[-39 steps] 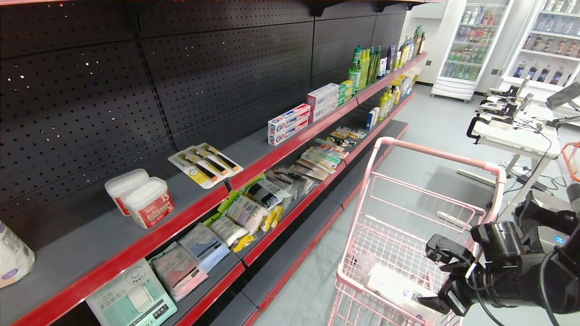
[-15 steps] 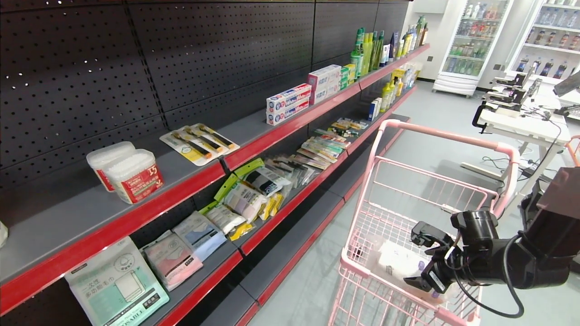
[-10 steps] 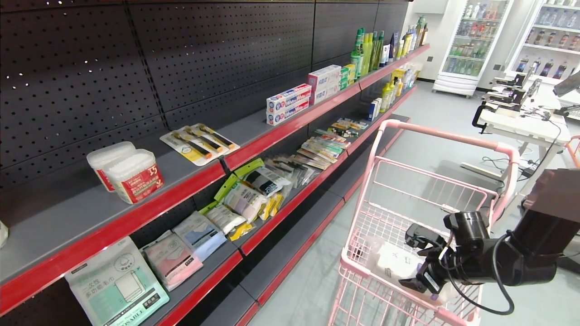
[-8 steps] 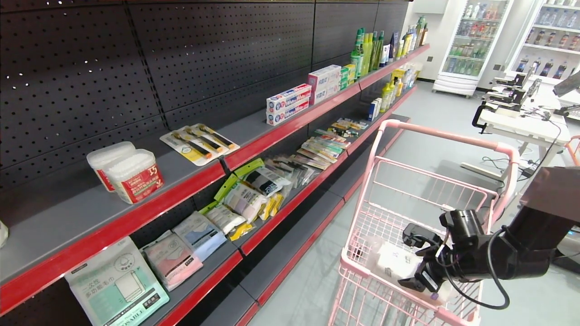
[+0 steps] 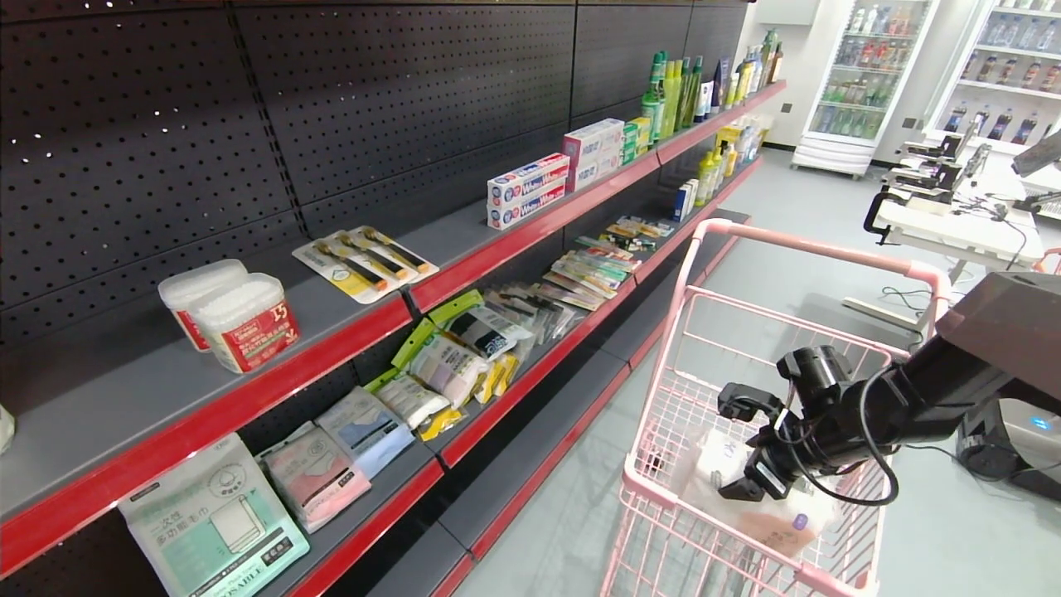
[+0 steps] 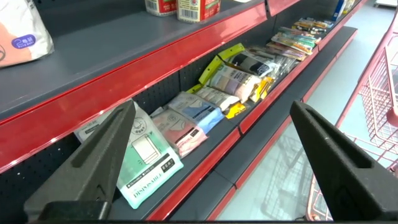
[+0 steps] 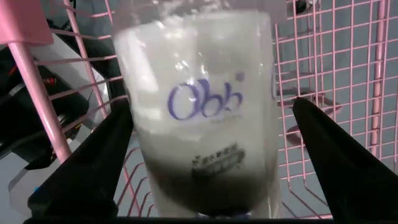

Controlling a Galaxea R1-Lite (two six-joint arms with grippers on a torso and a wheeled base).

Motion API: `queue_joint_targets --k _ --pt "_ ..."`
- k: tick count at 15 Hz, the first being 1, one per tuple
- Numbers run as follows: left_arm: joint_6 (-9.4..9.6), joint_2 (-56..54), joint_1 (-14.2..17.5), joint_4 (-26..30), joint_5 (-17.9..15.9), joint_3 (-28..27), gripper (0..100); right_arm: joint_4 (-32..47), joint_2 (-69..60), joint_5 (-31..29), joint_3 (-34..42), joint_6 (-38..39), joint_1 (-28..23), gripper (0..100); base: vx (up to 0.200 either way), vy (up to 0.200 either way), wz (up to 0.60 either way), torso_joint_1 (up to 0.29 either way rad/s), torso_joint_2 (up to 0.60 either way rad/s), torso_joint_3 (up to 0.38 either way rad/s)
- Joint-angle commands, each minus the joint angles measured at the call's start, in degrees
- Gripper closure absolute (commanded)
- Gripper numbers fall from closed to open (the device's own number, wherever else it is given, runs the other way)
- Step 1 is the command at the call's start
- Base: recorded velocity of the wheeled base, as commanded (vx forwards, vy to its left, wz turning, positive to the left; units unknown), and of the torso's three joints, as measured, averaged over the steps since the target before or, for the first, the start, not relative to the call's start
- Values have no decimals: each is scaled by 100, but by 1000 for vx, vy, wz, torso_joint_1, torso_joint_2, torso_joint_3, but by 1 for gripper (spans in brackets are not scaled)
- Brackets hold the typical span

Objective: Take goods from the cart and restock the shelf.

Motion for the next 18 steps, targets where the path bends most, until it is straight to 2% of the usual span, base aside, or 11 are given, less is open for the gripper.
queue_joint_targets --k 1,9,13,14,18 --pt "0 9 1 0 4 0 0 24 126 7 -187 13 73 0 0 0 0 0 0 0" --pt "0 9 1 0 4 0 0 -19 170 183 296 145 65 0 0 0 0 0 0 0" --pt "0 9 1 0 4 0 0 -46 231 183 243 154 82 0 0 0 0 0 0 0" --pt "0 0 1 0 4 0 0 -178 302 183 296 154 91 100 0 0 0 0 0 0" --pt "0 9 1 0 4 0 0 -266 337 157 340 163 73 100 0 0 0 0 0 0"
